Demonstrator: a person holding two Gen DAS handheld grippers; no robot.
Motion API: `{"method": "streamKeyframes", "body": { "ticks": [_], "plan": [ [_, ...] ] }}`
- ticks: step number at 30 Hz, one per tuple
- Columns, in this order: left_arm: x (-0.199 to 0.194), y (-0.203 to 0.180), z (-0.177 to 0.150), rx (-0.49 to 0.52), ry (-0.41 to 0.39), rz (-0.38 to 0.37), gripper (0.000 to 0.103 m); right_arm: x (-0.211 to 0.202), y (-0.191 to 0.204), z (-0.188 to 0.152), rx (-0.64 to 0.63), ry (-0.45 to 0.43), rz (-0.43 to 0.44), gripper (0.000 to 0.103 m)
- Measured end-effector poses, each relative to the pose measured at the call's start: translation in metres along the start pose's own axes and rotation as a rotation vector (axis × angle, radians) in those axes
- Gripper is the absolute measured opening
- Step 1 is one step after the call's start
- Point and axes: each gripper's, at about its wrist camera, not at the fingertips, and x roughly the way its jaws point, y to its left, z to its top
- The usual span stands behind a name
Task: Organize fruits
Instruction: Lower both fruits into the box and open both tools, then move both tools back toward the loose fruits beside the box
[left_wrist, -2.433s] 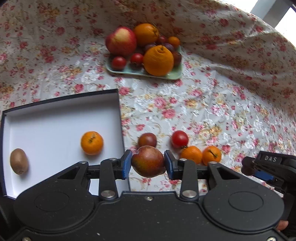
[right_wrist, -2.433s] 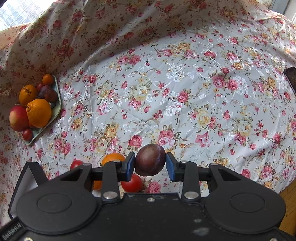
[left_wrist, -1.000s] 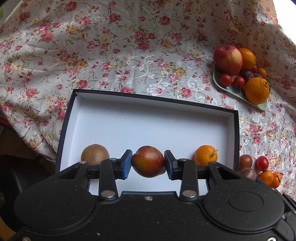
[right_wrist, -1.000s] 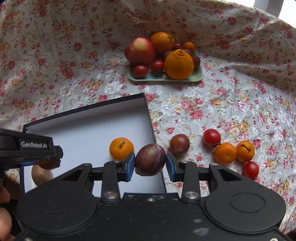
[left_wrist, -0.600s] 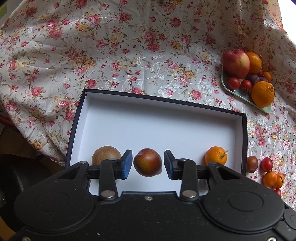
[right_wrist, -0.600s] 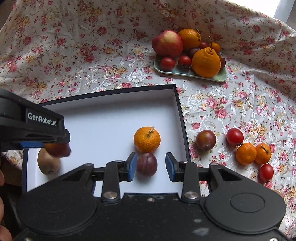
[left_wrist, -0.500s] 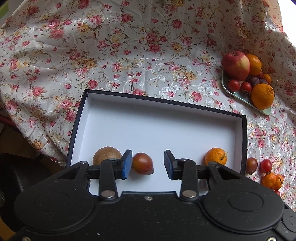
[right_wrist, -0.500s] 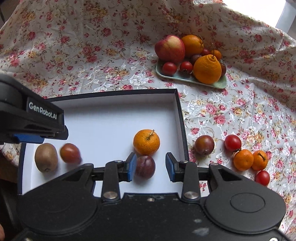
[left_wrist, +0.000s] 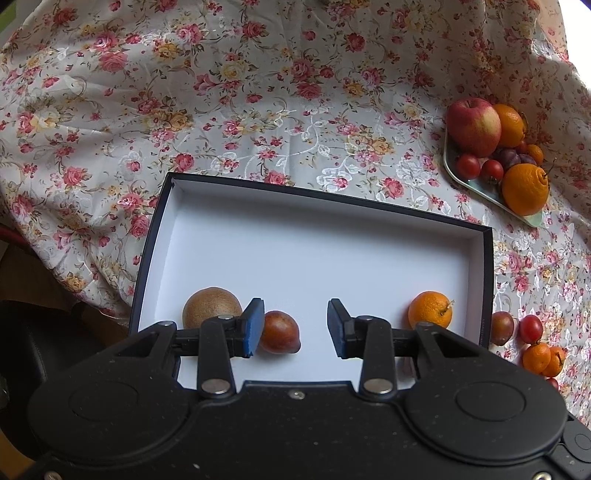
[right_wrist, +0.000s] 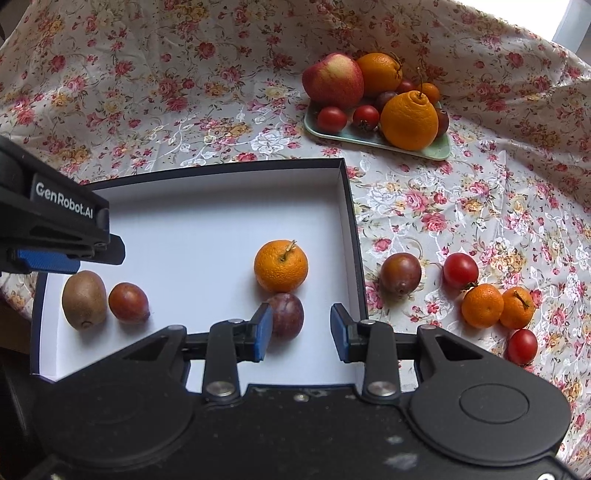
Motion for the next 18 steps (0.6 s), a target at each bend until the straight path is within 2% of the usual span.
{"method": "streamKeyframes", "body": {
  "ticks": [18],
  "plan": [
    [-0.004,-0.036,-0.007,0.045,0.003,-0.02,0.046,-0.014,-0.067,0.001,0.159,0.02,-0.038,0.037]
  ]
}}
